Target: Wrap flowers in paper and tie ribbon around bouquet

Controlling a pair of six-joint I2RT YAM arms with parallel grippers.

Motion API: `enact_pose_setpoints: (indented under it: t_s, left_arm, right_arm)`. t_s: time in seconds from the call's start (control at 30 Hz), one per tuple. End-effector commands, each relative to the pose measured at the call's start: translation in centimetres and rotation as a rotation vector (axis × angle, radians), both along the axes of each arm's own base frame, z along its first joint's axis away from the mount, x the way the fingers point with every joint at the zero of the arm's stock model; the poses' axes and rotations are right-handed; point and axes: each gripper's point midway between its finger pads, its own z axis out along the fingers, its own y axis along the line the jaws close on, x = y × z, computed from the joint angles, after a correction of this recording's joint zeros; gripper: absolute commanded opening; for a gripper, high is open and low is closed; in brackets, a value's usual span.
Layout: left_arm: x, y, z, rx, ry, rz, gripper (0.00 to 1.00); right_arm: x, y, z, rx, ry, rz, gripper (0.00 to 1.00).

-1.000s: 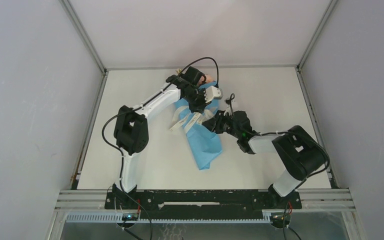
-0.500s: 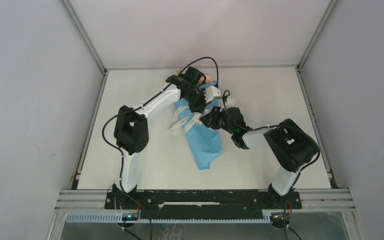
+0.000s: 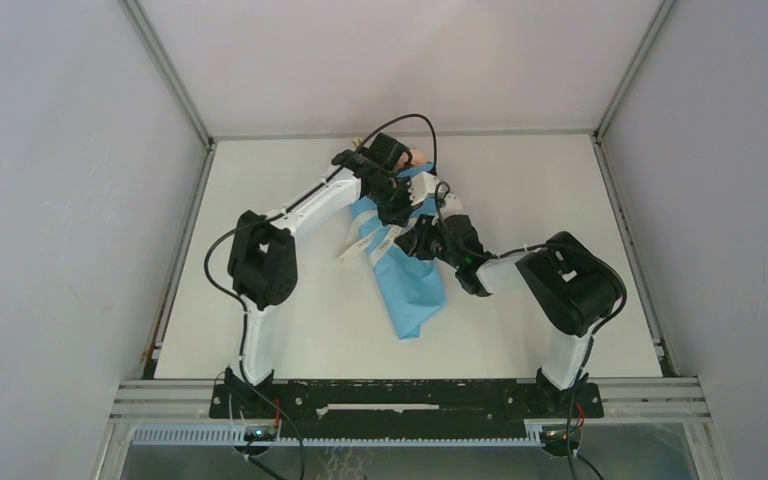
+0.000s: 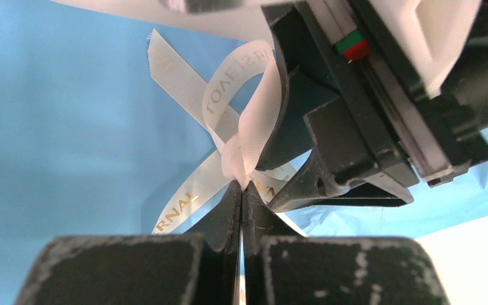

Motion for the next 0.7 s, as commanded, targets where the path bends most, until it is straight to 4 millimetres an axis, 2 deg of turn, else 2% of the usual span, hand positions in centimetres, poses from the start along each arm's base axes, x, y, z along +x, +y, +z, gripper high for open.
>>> enact_pose_setpoints:
  t_s: [0.0,0.13,0.27,0.57,0.6,0.63,0.67]
  left_arm:
    - [0.4,-0.2,0.4,-0.023,-0.015,0.003,0.0]
    - [0.4,-0.1,0.3,-0.016,-0.018,0.005,0.0]
    - [0.8,0.2,0.3,-0.003,-0.035,0.008,0.0]
    - [1.5,1.2,-0.5,0.035,-0.049,0.026,0.0]
    - [1.5,1.3,-0.4,0.04,-0.049,0.026,0.07]
    - [1.4,1.5,-0.3,0.048,-0.045,0.028,0.22]
    - [1.3,1.7,-0.1,0.054,-0.042,0.029,0.44]
  right_arm:
    - [0.5,1.4,0.5,0.007,-0.032,0.038,0.41]
    - [0.6,1.4,0.3,0.02,-0.02,0.049,0.32]
    - [0.1,1.5,1.0,0.033,-0.015,0.088,0.15]
    - [-3.2,1.6,2.2,0.036,0.013,0.238,0.01]
    - [-3.6,1.6,2.3,0.036,0.018,0.252,0.0]
    - [-3.8,1.5,2.6,0.038,0.018,0.269,0.0]
    - [-4.0,1.5,2.7,0.041,0.022,0.283,0.0]
